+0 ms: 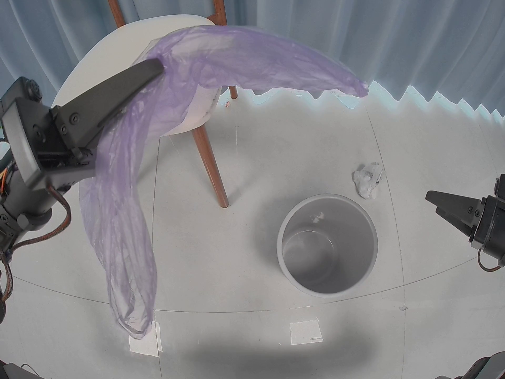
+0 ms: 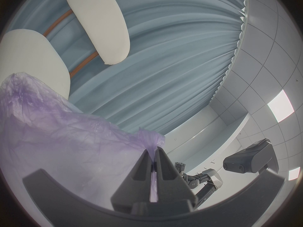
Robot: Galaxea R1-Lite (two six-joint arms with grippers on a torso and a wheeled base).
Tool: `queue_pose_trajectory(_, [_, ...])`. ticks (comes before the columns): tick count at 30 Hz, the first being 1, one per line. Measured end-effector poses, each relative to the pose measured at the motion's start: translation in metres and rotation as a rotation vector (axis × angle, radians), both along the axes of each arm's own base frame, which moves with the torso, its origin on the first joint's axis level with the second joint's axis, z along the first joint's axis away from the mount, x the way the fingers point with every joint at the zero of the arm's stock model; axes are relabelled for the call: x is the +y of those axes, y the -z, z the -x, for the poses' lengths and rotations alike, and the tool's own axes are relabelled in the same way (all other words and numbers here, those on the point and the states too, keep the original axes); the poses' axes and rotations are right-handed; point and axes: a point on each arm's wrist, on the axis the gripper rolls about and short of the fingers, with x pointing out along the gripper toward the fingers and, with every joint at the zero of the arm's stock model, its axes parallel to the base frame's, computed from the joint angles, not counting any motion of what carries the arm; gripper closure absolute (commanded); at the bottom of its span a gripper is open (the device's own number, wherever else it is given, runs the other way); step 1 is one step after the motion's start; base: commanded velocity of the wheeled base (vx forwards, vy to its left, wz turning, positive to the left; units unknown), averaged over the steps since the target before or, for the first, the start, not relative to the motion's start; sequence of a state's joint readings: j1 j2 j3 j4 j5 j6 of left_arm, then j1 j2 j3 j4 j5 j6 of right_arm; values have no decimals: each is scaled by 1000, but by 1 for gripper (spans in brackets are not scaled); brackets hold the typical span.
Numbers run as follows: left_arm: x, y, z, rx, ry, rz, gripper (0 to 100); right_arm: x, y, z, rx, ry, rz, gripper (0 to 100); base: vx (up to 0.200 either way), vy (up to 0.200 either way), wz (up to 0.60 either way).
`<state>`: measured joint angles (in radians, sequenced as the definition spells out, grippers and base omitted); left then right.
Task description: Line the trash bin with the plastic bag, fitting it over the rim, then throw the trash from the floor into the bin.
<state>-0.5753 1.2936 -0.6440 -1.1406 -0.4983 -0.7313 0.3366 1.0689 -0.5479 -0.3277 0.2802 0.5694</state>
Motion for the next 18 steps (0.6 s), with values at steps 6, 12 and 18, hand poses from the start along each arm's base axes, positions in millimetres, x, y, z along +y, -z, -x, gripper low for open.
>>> queue_pose_trajectory(6, [0, 1, 0, 2, 0, -1, 100, 0, 2, 0, 8, -1, 3, 0, 0, -200, 0])
queue_pose_trajectory(12, [0, 1, 0, 3, 0, -2, 100, 0, 2, -1, 7, -1, 3, 0, 0, -200, 0])
queue_pose_trajectory(18, [0, 2, 0, 5, 2, -5, 100, 0, 2, -1, 10, -1, 4, 0, 0, -100, 0])
